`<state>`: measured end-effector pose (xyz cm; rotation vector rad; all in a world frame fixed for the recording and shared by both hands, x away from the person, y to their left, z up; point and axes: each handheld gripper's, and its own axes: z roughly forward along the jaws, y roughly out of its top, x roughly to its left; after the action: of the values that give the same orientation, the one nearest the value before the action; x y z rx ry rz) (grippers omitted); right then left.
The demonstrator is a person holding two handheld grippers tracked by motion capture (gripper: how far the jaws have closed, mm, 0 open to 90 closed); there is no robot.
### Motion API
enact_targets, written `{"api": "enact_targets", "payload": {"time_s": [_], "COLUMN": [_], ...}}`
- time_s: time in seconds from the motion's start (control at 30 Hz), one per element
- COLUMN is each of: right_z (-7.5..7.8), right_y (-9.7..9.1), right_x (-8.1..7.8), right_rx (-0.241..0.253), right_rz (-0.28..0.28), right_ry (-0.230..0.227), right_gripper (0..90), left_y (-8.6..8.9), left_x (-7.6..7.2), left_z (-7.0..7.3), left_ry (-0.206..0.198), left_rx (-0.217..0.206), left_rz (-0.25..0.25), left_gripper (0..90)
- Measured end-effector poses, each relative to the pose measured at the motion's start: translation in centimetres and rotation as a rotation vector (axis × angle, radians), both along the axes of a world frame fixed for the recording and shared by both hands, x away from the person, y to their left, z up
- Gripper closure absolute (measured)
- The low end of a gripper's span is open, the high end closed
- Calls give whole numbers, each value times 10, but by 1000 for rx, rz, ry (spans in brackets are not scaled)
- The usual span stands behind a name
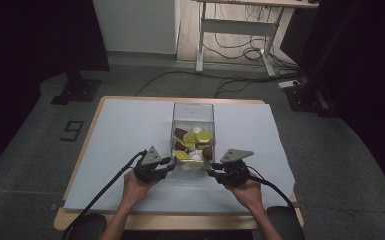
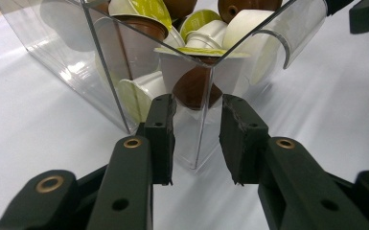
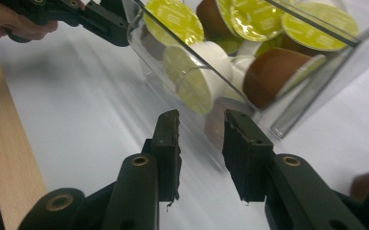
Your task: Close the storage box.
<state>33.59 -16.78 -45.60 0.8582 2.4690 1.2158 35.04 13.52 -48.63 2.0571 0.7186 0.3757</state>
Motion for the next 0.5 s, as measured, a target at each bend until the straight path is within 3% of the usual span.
{"api": "enact_targets", "payload": {"time_s": [0.17,0.5], "right_z": [-1,-1], "right_y": [9,17], "right_x": [4,6], "right_rx": [2,-6], "right_rz": [11,19], "right_ry": [-1,-9], "right_gripper": [672,706], "left_y": [1,0], "left_x": [1,1], "left_z": [-1,-7], "left_ry": [11,24], "left_rx": [-2,44], "left_rz": [-3,-2], "left_gripper": [650,589]}}
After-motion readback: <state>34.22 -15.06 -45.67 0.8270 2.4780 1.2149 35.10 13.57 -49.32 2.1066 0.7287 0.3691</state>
